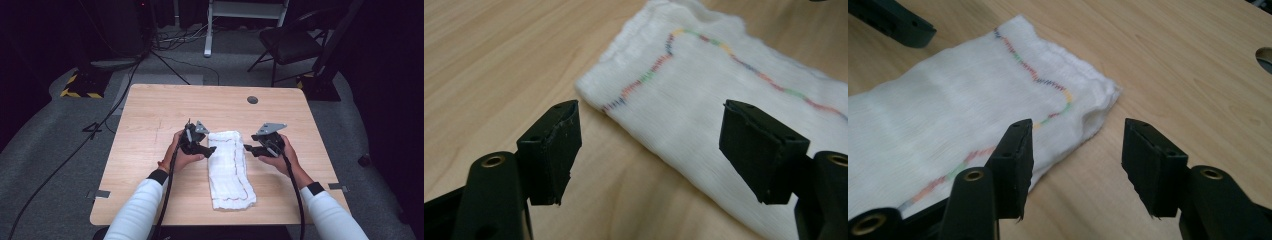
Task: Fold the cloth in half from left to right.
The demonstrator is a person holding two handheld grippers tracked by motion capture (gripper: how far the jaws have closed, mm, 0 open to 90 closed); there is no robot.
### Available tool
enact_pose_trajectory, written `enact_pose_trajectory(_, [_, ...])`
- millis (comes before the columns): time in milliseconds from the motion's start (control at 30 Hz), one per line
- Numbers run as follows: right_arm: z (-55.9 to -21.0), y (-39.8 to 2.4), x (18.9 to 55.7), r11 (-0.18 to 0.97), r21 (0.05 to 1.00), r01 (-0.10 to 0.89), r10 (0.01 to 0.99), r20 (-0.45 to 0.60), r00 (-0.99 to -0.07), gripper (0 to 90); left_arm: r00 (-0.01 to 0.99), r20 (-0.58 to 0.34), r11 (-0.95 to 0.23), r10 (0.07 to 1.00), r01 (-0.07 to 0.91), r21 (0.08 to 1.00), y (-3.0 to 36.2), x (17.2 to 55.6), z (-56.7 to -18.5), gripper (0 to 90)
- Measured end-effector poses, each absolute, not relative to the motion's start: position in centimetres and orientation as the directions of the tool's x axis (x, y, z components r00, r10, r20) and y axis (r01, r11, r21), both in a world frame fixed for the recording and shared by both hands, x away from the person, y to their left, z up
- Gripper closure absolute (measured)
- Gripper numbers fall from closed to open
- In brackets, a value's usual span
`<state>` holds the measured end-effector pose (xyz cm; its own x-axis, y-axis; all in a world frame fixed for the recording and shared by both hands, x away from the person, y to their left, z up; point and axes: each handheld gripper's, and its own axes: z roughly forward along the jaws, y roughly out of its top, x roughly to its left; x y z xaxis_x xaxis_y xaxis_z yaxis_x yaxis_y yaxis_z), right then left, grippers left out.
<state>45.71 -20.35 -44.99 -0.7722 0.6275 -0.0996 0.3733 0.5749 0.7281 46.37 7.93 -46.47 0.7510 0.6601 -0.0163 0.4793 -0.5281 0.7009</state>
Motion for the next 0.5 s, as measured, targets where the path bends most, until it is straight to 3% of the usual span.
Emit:
enact_pose_trajectory(200, [-45.7,-18.7,49.3,0.561,0.71,0.425,0.651,-0.061,-0.757,47.0,0.724,-0.023,-0.524,0.69,0.521,0.673,6.8,49.2,-47.6,24.9])
enact_pose_trajectory(500, [-47.8,-16.9,51.9,0.58,0.664,0.471,0.671,-0.062,-0.739,48.9,0.693,-0.08,-0.491,0.717,0.582,0.648,7.0,50.9,-49.0,26.1])
